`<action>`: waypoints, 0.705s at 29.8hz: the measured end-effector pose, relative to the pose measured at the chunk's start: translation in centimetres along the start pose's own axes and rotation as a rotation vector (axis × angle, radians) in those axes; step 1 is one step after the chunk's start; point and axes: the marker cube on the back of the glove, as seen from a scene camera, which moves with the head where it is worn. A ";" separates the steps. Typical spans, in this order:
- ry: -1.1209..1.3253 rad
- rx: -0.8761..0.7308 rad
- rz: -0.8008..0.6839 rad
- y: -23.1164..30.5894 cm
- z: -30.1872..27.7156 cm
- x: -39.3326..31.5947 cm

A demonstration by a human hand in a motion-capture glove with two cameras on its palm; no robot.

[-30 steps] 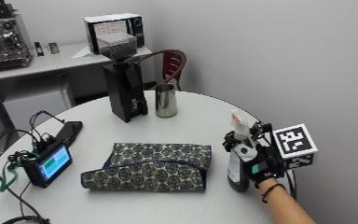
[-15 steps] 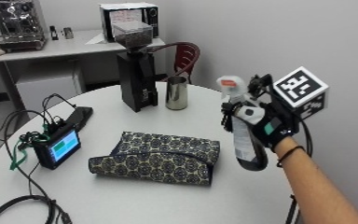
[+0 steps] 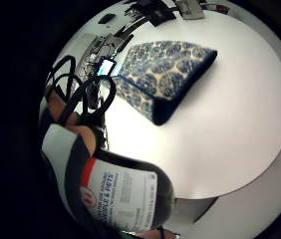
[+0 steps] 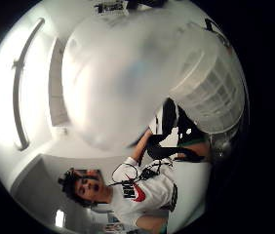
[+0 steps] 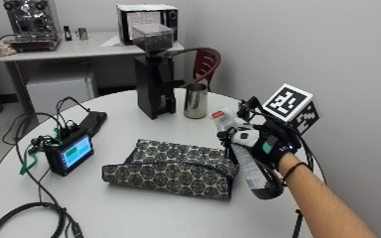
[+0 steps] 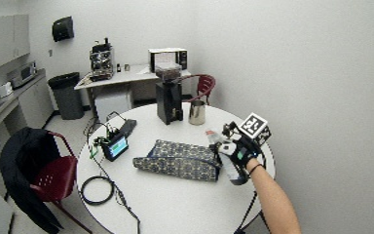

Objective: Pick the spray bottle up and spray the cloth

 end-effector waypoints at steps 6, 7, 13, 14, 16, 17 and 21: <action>0.020 -0.071 0.084 0.2 2.8 3.3; 0.017 -0.085 0.098 0.3 3.3 4.2; -0.006 -0.054 0.073 1.2 1.6 2.8; -0.001 -0.039 0.059 1.2 0.9 1.9; 0.012 -0.022 0.037 1.2 0.2 0.3; 0.020 -0.022 0.033 1.2 0.2 -0.2; 0.050 -0.059 0.075 1.3 2.1 1.1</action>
